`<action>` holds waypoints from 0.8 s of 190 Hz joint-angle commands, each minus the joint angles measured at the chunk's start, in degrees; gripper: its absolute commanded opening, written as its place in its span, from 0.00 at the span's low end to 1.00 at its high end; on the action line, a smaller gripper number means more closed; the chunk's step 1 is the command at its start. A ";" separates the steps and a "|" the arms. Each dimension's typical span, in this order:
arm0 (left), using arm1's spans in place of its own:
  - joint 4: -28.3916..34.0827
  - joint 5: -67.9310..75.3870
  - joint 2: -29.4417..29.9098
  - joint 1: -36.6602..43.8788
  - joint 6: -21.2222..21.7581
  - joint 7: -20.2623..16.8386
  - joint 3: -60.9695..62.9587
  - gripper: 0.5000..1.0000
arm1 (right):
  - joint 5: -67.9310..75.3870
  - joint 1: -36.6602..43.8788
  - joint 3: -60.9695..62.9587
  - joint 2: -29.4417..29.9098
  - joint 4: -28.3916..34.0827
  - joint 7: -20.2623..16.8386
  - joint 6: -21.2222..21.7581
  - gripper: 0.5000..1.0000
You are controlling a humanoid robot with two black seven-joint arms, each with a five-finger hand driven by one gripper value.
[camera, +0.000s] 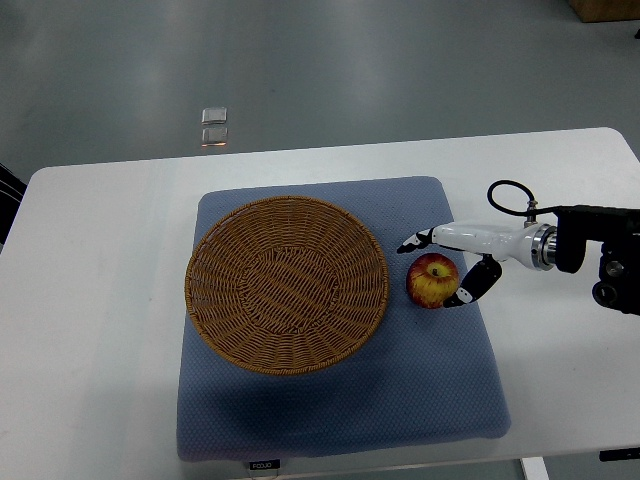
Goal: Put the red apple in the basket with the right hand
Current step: 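Lower the right hand onto the red apple and close fingers around it, then lift the apple off the cushion with the right hand, then carry the apple over the wicker basket and lower it inside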
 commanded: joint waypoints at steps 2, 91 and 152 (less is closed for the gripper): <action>0.00 0.00 0.00 -0.01 0.02 -0.01 0.00 1.00 | -0.44 -0.43 -0.04 0.57 -0.86 -0.01 -0.03 0.60; 0.00 0.00 0.00 -0.01 0.02 -0.01 0.00 1.00 | -1.32 -0.08 0.67 -0.22 -0.95 0.69 -0.03 0.44; 0.00 0.00 0.00 -0.01 0.02 0.08 0.00 1.00 | -0.88 9.06 1.19 -0.48 0.19 3.86 0.05 0.47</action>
